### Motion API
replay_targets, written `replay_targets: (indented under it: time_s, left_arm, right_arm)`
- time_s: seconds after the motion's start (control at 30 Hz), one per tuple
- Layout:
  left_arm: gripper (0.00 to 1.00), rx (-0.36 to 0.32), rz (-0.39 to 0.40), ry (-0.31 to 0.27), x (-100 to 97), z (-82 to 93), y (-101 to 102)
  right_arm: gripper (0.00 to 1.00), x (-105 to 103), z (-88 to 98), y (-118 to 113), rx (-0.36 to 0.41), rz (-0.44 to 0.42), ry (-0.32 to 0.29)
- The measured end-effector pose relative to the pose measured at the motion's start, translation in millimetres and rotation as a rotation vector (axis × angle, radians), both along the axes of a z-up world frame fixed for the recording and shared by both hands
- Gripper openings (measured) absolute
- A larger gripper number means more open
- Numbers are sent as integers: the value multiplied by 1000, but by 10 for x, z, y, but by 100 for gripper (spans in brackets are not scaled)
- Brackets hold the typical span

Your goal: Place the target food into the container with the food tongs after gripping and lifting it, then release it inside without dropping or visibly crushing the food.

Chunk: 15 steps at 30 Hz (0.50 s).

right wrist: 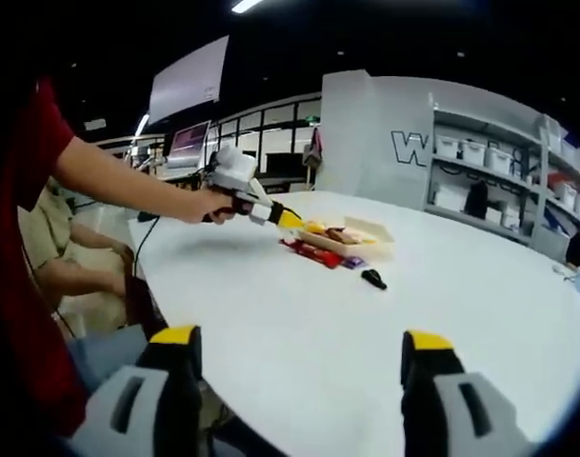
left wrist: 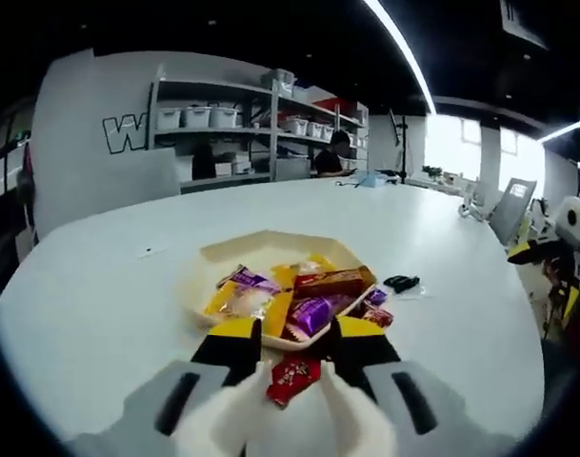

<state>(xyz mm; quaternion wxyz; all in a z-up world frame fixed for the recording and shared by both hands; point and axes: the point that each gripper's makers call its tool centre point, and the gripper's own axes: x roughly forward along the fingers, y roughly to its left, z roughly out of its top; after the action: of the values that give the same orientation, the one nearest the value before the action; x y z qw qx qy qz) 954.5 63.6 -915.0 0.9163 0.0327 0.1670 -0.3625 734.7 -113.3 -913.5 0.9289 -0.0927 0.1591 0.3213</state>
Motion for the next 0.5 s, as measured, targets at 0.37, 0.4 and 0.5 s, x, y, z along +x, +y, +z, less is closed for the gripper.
replay_targets:
  time_s: [0.37, 0.4, 0.5]
  left_arm:
    - [20, -18, 49, 8, -74, 39, 146]
    - [20, -80, 59, 23, -96, 117, 141]
    - [20, -119, 79, -2, -95, 305, 223]
  right_arm:
    - [84, 13, -34, 112, -29, 18, 8]
    - [85, 13, -37, 117, -31, 20, 8]
    - [85, 23, -36, 125, -29, 21, 5]
